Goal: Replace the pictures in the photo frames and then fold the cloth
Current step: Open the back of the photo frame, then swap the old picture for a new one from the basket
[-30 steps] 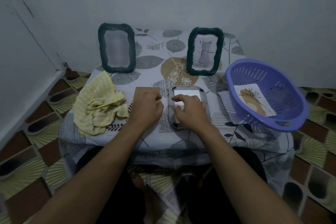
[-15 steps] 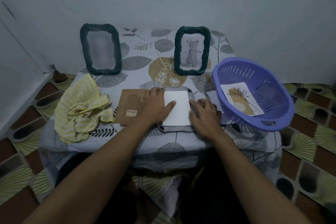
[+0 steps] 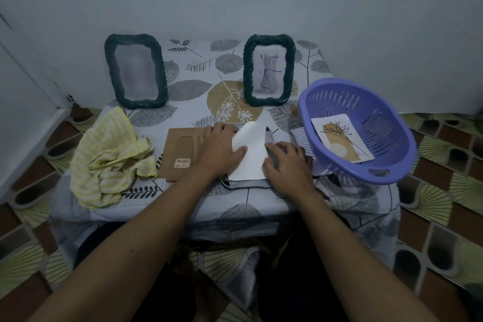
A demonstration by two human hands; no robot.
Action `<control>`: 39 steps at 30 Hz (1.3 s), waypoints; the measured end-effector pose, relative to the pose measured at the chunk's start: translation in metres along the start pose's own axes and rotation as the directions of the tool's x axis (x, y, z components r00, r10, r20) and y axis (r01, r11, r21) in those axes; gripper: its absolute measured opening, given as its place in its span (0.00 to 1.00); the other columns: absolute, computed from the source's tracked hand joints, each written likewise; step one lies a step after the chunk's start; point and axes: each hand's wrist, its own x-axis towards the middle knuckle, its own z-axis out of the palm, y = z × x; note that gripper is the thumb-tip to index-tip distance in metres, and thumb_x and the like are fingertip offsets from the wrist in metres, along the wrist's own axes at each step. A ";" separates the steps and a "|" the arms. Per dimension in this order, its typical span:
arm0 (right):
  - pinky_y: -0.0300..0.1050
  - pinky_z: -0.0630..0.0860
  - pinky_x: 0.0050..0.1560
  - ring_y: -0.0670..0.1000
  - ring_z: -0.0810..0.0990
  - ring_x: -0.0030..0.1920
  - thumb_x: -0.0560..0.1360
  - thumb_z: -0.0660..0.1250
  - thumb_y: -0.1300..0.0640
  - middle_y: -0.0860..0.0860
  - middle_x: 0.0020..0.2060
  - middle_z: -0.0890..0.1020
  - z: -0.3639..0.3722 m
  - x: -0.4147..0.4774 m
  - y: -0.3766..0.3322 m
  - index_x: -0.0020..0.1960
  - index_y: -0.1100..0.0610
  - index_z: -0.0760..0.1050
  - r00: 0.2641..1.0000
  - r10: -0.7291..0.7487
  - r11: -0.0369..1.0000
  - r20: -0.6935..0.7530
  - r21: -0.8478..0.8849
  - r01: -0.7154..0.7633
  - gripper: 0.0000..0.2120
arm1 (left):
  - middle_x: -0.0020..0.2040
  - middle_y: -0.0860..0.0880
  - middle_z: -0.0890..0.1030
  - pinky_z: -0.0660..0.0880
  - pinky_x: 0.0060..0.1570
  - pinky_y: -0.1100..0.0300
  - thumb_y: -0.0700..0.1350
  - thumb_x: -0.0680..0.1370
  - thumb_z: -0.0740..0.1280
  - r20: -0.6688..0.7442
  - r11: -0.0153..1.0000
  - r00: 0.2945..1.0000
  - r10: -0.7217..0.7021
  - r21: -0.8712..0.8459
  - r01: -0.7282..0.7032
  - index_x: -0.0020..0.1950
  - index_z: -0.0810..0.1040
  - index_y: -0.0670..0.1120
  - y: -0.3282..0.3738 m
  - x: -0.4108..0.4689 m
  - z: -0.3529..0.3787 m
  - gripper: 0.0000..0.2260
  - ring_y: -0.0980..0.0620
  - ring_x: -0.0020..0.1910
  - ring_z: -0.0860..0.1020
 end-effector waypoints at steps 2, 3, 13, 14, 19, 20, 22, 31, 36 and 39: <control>0.55 0.57 0.70 0.53 0.62 0.71 0.80 0.57 0.47 0.49 0.71 0.69 -0.001 -0.001 0.000 0.73 0.44 0.68 1.000 0.006 1.000 0.004 0.005 -0.006 0.22 | 0.64 0.46 0.72 0.68 0.59 0.53 0.50 0.77 0.68 -0.021 0.967 1.000 -0.005 -0.256 -0.001 0.70 0.70 0.47 0.006 -0.003 -0.005 0.22 0.48 0.62 0.71; 0.55 0.57 0.70 0.53 0.62 0.72 0.80 0.57 0.47 0.48 0.72 0.69 -0.001 -0.001 0.000 0.73 0.44 0.68 1.000 0.012 1.000 0.007 0.008 -0.012 0.22 | 0.62 0.47 0.73 0.68 0.54 0.57 0.47 0.78 0.68 -0.030 0.938 0.999 -0.012 -0.346 0.001 0.69 0.70 0.46 0.010 -0.006 -0.008 0.20 0.50 0.58 0.72; 0.56 0.64 0.68 0.58 0.65 0.71 0.78 0.61 0.53 0.54 0.73 0.69 -0.018 -0.001 -0.016 0.73 0.51 0.70 0.993 0.078 0.996 0.084 0.047 -0.082 0.23 | 0.47 0.58 0.74 0.70 0.38 0.59 0.38 0.79 0.64 -0.132 0.891 0.989 -0.070 -0.453 0.002 0.75 0.65 0.49 0.015 -0.021 -0.018 0.25 0.60 0.35 0.75; 0.55 0.66 0.68 0.59 0.66 0.71 0.77 0.62 0.54 0.56 0.73 0.68 -0.024 -0.001 -0.020 0.72 0.54 0.70 0.994 0.073 0.995 0.079 0.060 -0.078 0.24 | 0.47 0.59 0.74 0.72 0.39 0.60 0.38 0.79 0.64 -0.149 0.882 0.987 -0.067 -0.472 -0.011 0.74 0.66 0.50 0.014 -0.022 -0.019 0.24 0.61 0.36 0.75; 0.52 0.75 0.58 0.57 0.76 0.62 0.78 0.62 0.55 0.55 0.63 0.80 -0.059 -0.009 -0.030 0.69 0.57 0.74 0.990 -0.094 0.994 -0.105 0.040 0.099 0.20 | 0.46 0.55 0.78 0.71 0.37 0.64 0.36 0.78 0.63 -0.234 0.849 0.970 0.059 -0.500 -0.172 0.57 0.77 0.51 0.017 -0.020 -0.028 0.13 0.59 0.37 0.75; 0.52 0.75 0.57 0.57 0.76 0.61 0.78 0.62 0.55 0.53 0.61 0.81 -0.065 -0.010 -0.030 0.67 0.55 0.76 0.979 -0.126 0.992 -0.158 -0.005 0.127 0.19 | 0.46 0.55 0.79 0.70 0.35 0.66 0.36 0.78 0.63 -0.239 0.847 0.968 0.083 -0.494 -0.194 0.54 0.78 0.51 0.019 -0.019 -0.029 0.12 0.59 0.36 0.75; 0.52 0.71 0.58 0.57 0.75 0.60 0.77 0.62 0.55 0.51 0.60 0.82 -0.075 -0.011 -0.025 0.65 0.53 0.78 0.956 -0.158 0.985 -0.247 -0.105 0.136 0.18 | 0.45 0.57 0.80 0.68 0.33 0.70 0.36 0.78 0.63 -0.235 0.832 0.969 0.075 -0.521 -0.190 0.51 0.81 0.49 0.024 -0.017 -0.029 0.11 0.60 0.35 0.74; 0.54 0.76 0.56 0.58 0.77 0.58 0.77 0.63 0.50 0.53 0.63 0.79 -0.108 -0.008 0.019 0.73 0.52 0.69 0.988 0.153 0.988 0.010 -0.005 -0.153 0.25 | 0.46 0.52 0.80 0.77 0.46 0.53 0.36 0.77 0.63 -0.066 0.628 0.982 -0.176 -0.776 0.061 0.47 0.80 0.52 0.057 0.012 -0.011 0.12 0.53 0.40 0.76; 0.52 0.77 0.53 0.57 0.78 0.55 0.79 0.62 0.52 0.52 0.58 0.81 -0.112 -0.011 0.023 0.68 0.52 0.75 0.993 0.119 0.993 -0.017 0.023 -0.118 0.18 | 0.51 0.46 0.80 0.80 0.44 0.53 0.33 0.78 0.63 0.045 0.445 0.985 -0.166 -0.888 0.116 0.46 0.80 0.48 0.081 0.023 0.007 0.11 0.48 0.45 0.79; 0.52 0.77 0.52 0.56 0.78 0.54 0.79 0.62 0.53 0.51 0.57 0.82 -0.115 -0.011 0.024 0.66 0.52 0.76 0.994 0.107 0.994 -0.034 0.027 -0.106 0.17 | 0.48 0.45 0.79 0.78 0.36 0.61 0.32 0.79 0.63 0.106 0.317 0.971 -0.213 -0.933 0.172 0.47 0.80 0.45 0.095 0.025 0.017 0.10 0.50 0.42 0.78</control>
